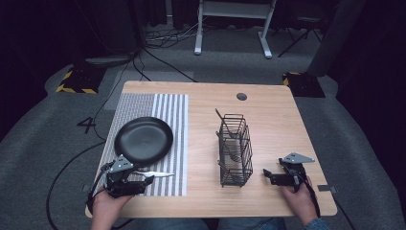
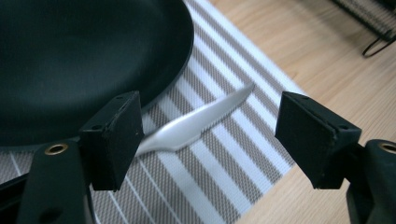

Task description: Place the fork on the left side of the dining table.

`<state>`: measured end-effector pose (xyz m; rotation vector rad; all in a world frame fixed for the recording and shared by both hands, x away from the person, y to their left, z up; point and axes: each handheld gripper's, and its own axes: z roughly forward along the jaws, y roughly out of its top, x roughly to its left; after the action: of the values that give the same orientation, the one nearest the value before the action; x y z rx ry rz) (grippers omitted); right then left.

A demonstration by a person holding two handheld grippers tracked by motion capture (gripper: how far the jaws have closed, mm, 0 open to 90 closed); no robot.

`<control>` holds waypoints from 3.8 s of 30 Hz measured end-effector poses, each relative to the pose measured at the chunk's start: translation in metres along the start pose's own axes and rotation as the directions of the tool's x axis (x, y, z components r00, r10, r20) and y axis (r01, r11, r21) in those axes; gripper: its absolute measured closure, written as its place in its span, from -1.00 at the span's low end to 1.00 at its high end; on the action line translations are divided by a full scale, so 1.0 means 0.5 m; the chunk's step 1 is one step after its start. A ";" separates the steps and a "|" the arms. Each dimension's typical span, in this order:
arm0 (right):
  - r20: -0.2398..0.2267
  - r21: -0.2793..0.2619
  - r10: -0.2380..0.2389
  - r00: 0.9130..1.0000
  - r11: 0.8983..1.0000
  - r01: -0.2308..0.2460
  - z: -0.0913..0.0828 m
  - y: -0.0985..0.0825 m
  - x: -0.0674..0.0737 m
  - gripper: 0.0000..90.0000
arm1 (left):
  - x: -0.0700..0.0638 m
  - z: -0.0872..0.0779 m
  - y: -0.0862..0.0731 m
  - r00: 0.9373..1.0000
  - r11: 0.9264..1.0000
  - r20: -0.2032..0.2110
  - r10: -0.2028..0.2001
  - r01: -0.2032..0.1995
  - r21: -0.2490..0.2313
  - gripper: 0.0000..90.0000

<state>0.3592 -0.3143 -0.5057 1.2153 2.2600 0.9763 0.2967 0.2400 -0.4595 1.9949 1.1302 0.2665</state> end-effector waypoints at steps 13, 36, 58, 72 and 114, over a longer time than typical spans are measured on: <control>0.000 0.000 0.000 1.000 1.000 0.000 0.000 0.000 0.000 -0.67 | 0.009 -0.014 0.121 0.997 0.999 0.063 0.039 -0.038 -0.019 -0.45; 0.000 0.000 0.000 1.000 1.000 0.000 0.000 0.000 0.000 -0.67 | -0.003 0.020 0.261 0.976 0.975 0.119 0.182 -0.164 -0.147 -0.52; 0.000 0.000 -0.001 1.000 1.000 0.001 0.000 0.000 0.000 -0.67 | 0.014 0.089 0.383 0.955 0.952 0.228 0.193 -0.125 -0.281 -0.50; 0.000 -0.001 -0.001 1.000 1.000 0.001 0.000 0.000 0.000 -0.67 | -0.031 0.145 0.452 0.947 0.941 0.235 0.219 -0.141 -0.309 -0.44; -0.004 -0.005 -0.007 1.000 1.000 0.007 -0.001 -0.001 0.001 -0.62 | -0.093 0.287 0.458 0.945 0.989 0.306 0.118 -0.084 -0.122 0.30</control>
<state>0.3583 -0.3142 -0.5056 1.2038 2.2622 0.9827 0.4882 0.0626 -0.3754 1.9194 0.7979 0.0575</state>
